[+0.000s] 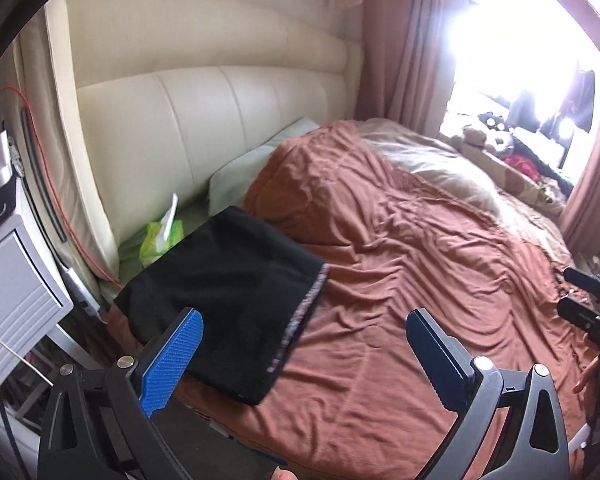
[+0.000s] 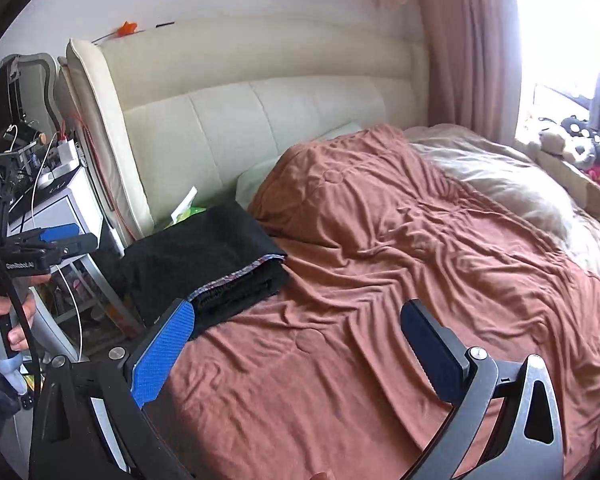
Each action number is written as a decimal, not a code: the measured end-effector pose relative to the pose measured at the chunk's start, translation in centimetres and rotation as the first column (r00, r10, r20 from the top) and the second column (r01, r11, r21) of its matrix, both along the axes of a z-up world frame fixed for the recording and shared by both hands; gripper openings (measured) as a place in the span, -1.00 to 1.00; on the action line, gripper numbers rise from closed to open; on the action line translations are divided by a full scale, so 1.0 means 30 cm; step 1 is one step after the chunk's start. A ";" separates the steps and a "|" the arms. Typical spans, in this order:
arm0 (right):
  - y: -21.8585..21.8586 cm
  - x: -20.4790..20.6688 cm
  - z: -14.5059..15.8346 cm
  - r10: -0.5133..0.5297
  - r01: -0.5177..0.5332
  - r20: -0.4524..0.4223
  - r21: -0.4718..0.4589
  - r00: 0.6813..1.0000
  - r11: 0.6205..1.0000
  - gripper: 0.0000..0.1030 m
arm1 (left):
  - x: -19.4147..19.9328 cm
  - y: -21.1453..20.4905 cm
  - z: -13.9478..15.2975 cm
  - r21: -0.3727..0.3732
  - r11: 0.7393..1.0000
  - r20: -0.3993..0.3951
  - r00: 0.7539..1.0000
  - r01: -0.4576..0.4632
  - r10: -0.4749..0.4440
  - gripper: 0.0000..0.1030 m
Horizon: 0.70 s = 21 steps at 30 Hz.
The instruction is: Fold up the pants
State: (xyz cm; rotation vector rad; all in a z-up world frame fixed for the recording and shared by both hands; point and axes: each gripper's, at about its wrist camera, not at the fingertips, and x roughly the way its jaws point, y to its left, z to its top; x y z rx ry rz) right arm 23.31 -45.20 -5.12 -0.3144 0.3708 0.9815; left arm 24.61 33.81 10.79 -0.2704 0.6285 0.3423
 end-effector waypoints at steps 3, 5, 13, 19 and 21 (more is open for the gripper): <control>-0.090 -0.045 0.015 -0.017 0.017 0.004 0.011 1.000 1.000 1.00 | -0.028 -0.068 0.037 0.011 1.000 0.015 1.000 0.020 -0.021 0.99; -0.137 -0.073 0.023 -0.024 0.023 0.007 0.017 1.000 1.000 1.00 | -0.048 -0.116 0.058 0.029 0.999 0.018 0.999 0.033 -0.034 0.99; -0.308 -0.189 0.044 -0.063 0.062 0.020 0.047 0.998 0.997 1.00 | -0.157 -0.285 0.120 0.065 0.993 0.063 0.993 0.096 -0.100 0.99; -0.449 -0.294 0.036 -0.108 0.106 0.014 0.069 0.994 0.992 1.00 | -0.258 -0.385 0.139 0.106 0.987 0.082 0.988 0.125 -0.134 0.99; -0.493 -0.332 0.037 -0.118 0.116 0.017 0.079 0.993 0.990 1.00 | -0.295 -0.412 0.139 0.112 0.984 0.083 0.986 0.137 -0.147 0.99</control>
